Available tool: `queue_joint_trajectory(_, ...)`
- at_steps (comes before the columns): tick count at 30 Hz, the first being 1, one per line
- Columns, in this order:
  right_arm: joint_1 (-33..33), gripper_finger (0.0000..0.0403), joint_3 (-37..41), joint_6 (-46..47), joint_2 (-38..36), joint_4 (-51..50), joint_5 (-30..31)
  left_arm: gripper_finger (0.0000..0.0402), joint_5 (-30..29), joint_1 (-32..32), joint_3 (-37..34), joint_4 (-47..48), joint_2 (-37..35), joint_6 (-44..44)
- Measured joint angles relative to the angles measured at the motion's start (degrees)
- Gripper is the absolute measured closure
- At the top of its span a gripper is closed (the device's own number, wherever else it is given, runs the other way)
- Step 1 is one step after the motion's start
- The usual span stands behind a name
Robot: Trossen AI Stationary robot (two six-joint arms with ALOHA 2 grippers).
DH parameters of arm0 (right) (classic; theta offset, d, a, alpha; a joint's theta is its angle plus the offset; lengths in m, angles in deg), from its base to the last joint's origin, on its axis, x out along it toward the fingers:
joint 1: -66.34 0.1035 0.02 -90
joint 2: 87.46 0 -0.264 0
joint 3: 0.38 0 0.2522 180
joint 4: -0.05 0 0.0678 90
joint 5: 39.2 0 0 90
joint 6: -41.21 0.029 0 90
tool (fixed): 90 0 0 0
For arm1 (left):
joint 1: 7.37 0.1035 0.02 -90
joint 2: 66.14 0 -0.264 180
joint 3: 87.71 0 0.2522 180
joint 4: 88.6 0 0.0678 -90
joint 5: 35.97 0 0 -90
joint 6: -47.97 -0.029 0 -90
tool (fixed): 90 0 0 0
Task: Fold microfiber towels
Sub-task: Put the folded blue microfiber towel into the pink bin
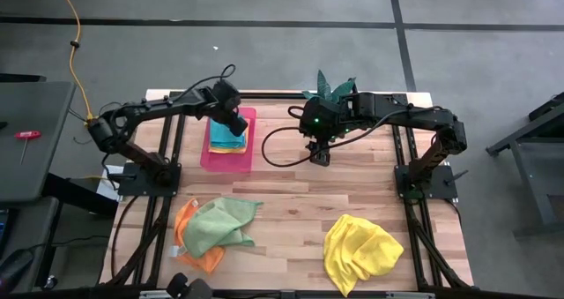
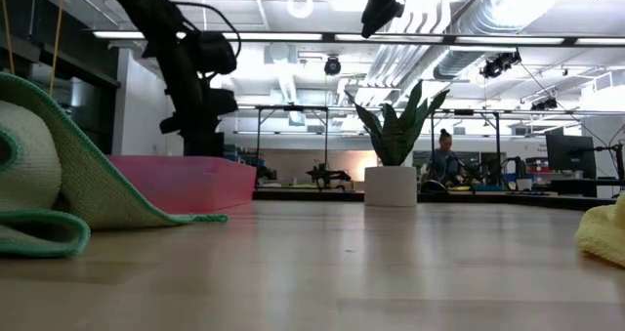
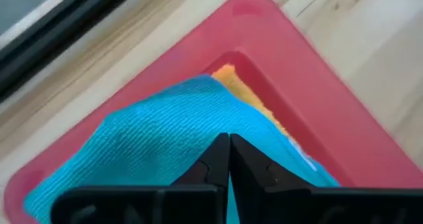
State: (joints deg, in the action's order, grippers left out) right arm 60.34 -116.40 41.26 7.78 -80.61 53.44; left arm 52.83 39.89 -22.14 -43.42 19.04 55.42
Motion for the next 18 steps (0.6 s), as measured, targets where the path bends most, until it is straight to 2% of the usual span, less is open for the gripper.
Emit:
queue_joint_trajectory(10, 0.00, 0.0206, 0.00, 0.07, 0.00, -0.07, 0.00, 0.0401, 2.34, -2.60, -3.29, -8.36, 5.32, 5.78)
queue_joint_trajectory(18, 0.00, 0.0206, 0.00, 0.15, 0.00, 0.40, -0.01, 0.0402, 1.93, -6.48, -3.31, -10.74, 7.19, 5.81)
